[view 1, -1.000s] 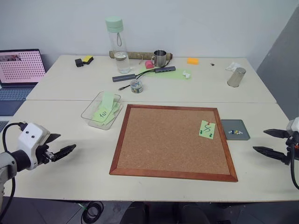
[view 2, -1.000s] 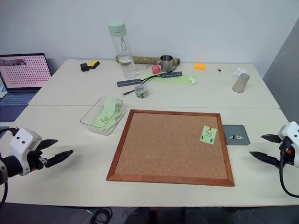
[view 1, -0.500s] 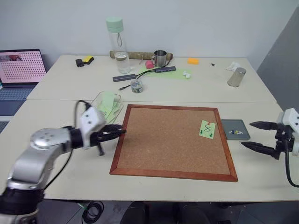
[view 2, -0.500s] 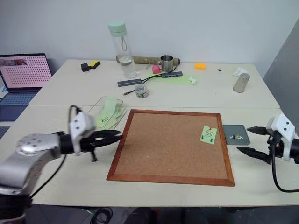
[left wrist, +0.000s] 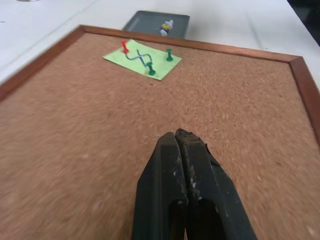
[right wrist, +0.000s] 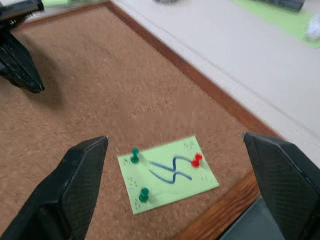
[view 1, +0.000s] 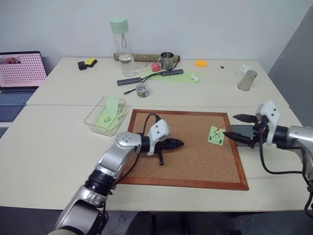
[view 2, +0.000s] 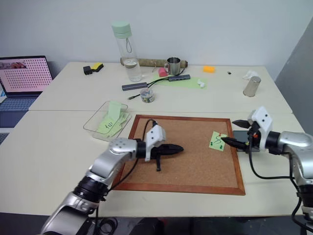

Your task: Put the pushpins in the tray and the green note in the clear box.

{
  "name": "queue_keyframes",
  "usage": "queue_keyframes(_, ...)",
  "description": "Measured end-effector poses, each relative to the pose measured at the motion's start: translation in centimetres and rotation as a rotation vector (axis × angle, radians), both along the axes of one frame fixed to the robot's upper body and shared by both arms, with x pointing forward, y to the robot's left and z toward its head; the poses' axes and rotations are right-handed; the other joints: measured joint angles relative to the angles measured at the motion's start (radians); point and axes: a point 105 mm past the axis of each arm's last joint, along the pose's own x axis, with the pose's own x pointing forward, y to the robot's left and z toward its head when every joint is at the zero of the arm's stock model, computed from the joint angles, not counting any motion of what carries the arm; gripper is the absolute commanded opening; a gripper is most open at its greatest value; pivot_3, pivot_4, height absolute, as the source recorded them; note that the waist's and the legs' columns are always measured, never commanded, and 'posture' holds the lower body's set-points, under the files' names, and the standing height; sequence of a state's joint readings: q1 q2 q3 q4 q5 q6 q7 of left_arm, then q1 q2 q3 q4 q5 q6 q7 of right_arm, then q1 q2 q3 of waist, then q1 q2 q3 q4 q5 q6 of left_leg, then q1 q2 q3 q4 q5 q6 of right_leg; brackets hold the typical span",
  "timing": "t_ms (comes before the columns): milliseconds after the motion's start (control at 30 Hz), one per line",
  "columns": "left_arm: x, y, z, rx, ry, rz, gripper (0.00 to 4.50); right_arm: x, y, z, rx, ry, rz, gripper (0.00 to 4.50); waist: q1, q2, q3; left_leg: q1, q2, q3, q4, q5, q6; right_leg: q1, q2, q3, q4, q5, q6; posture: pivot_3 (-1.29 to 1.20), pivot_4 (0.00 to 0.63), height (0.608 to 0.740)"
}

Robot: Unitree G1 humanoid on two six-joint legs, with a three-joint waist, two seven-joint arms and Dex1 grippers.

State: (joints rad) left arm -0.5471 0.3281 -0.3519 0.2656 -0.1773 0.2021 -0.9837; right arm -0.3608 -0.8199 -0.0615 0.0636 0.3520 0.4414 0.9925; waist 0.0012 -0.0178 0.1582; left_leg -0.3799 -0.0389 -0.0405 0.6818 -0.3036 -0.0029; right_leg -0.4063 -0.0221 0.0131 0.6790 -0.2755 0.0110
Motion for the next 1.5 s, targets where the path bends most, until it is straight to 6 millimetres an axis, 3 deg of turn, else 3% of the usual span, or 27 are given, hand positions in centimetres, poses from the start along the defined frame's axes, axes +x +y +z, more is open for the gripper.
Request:
queue_keyframes(133,0.8,-0.3,-0.8,0.012,-0.021,0.009,0.01,0.9,-0.1,-1.8,-0.02,0.035,-0.028,4.5,0.0,0.0,0.0,0.0,0.0,0.0,0.0,0.0,0.0,0.0,0.0,0.0,0.0,0.0,0.0,0.0,0.15,0.74)
queue_keyframes(333,0.8,-0.4,-1.0,0.019,-0.06,-0.006,0.01,2.7,0.5,-1.7,0.008,-0.011,-0.049,4.5,-0.002,0.0,-0.001,0.001,0.0,0.0,0.0,0.0,0.0,0.0,0.0,0.001,0.001,0.0,0.0,0.0,0.15,0.74)
queue_keyframes(500,0.8,-0.4,-1.1,0.018,-0.065,-0.002,0.0,3.7,0.8,-3.2,0.021,-0.002,-0.075,3.53,-0.003,0.001,-0.001,0.001,0.0,0.0,0.0,0.0,0.0,0.0,0.0,0.001,0.001,0.0,0.0,0.0,0.15,0.74)
queue_keyframes(600,0.8,-0.3,-1.1,0.016,-0.065,0.001,0.0,3.7,0.7,-4.0,0.019,0.012,-0.081,2.73,-0.003,0.001,-0.001,0.001,0.0,0.0,0.0,0.0,0.0,0.0,0.0,0.001,0.001,0.0,0.0,0.0,0.15,0.74)
queue_keyframes(1067,0.7,-0.2,-1.1,0.015,-0.062,0.008,0.0,4.0,1.1,-3.9,0.03,0.001,-0.06,0.02,-0.003,0.001,-0.001,0.001,0.0,0.0,0.0,0.0,0.0,0.0,0.0,0.001,0.001,0.0,0.0,0.0,0.15,0.74)
queue_keyframes(1500,0.7,-0.2,-1.1,0.013,-0.061,0.01,0.0,3.4,1.2,-3.7,0.046,0.01,-0.071,0.02,-0.003,0.001,-0.002,0.001,0.0,0.0,0.0,0.0,0.0,0.0,0.0,0.001,0.001,0.0,0.0,0.0,0.15,0.74)
